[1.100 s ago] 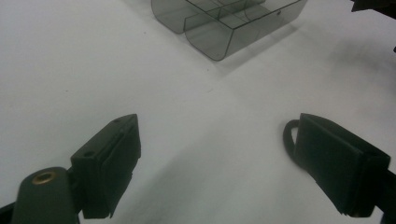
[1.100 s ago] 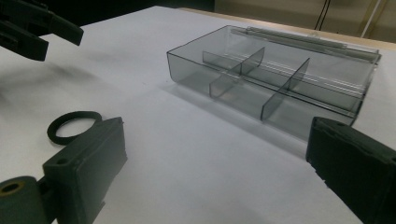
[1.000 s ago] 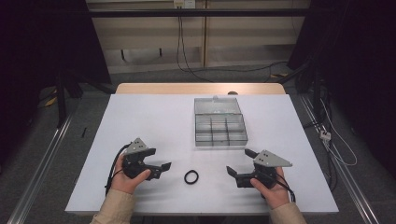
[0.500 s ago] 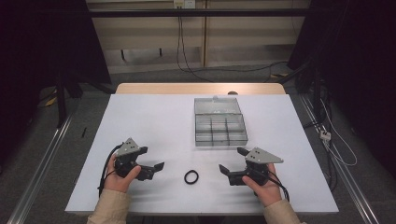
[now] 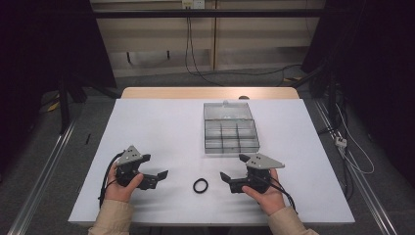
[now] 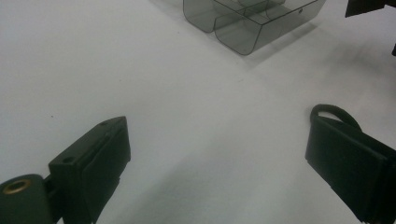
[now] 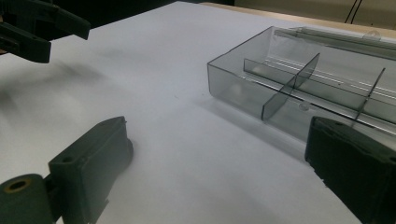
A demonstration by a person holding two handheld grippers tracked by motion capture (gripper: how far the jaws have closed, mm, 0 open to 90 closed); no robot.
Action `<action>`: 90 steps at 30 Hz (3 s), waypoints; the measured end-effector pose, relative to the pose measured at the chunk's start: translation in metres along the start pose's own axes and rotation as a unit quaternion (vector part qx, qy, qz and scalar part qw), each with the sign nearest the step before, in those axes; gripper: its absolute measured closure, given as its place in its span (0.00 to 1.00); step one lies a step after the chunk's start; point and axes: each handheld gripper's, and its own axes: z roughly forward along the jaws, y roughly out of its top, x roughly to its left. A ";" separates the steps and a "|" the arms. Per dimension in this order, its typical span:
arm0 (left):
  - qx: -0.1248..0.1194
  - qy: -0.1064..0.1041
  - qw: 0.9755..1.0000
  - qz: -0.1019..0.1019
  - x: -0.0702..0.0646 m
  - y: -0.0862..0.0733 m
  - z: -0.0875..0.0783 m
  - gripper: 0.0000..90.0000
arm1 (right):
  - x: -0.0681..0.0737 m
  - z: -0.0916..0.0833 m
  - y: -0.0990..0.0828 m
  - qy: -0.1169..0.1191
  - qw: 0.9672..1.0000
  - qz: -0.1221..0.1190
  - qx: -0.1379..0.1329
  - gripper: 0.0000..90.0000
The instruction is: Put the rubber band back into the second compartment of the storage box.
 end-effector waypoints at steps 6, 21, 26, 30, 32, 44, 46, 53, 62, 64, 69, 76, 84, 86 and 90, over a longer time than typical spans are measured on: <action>-0.004 0.001 1.000 0.000 0.001 0.000 -0.002 0.07 | 0.006 0.008 0.003 0.006 1.000 -0.003 0.011 0.12; -0.007 0.002 1.000 -0.001 0.003 -0.002 -0.005 0.07 | 0.025 0.032 0.009 0.058 0.997 -0.006 0.051 0.42; -0.003 0.004 1.000 0.001 0.003 -0.003 -0.007 0.07 | 0.030 0.040 0.011 0.074 0.995 -0.004 0.068 0.55; -0.005 0.004 1.000 -0.001 0.003 -0.003 -0.007 0.07 | 0.035 0.047 0.012 0.086 0.993 -0.010 0.085 0.68; -0.003 0.004 1.000 0.000 0.003 -0.003 -0.006 0.07 | 0.037 0.051 0.012 0.093 0.991 -0.011 0.094 0.72; 0.003 0.005 1.000 0.000 0.004 -0.005 -0.005 0.07 | 0.043 0.065 0.009 0.105 0.982 -0.040 0.153 0.97; 0.002 0.004 1.000 -0.001 0.004 -0.005 -0.005 0.07 | 0.044 0.065 0.009 0.101 0.982 -0.041 0.157 0.97; 0.004 0.008 1.000 0.001 0.004 -0.005 -0.006 0.07 | 0.039 0.063 0.011 0.111 0.981 -0.026 0.158 0.98; 0.003 0.004 1.000 -0.001 0.005 -0.006 -0.004 0.07 | 0.035 0.059 0.016 0.120 0.982 -0.015 0.148 0.98; 0.005 0.004 1.000 0.001 0.005 -0.006 -0.003 0.07 | 0.033 0.058 0.017 0.122 0.982 -0.013 0.147 0.98; 0.007 0.004 1.000 0.001 0.006 -0.006 -0.003 0.07 | 0.028 0.053 0.021 0.121 0.982 -0.009 0.143 0.98; 0.005 0.004 1.000 -0.001 0.006 -0.006 -0.003 0.07 | 0.020 0.046 0.029 0.118 0.983 -0.007 0.139 0.98; 0.004 0.002 1.000 -0.001 0.007 -0.006 -0.001 0.07 | 0.011 0.040 0.034 0.111 0.984 -0.007 0.141 0.98; 0.001 0.001 1.000 -0.004 0.007 -0.006 -0.002 0.07 | 0.009 0.038 0.034 0.110 0.983 -0.006 0.144 0.98; -0.001 0.002 1.000 -0.007 0.008 -0.006 -0.002 0.07 | 0.005 0.036 0.035 0.110 0.983 -0.005 0.147 0.98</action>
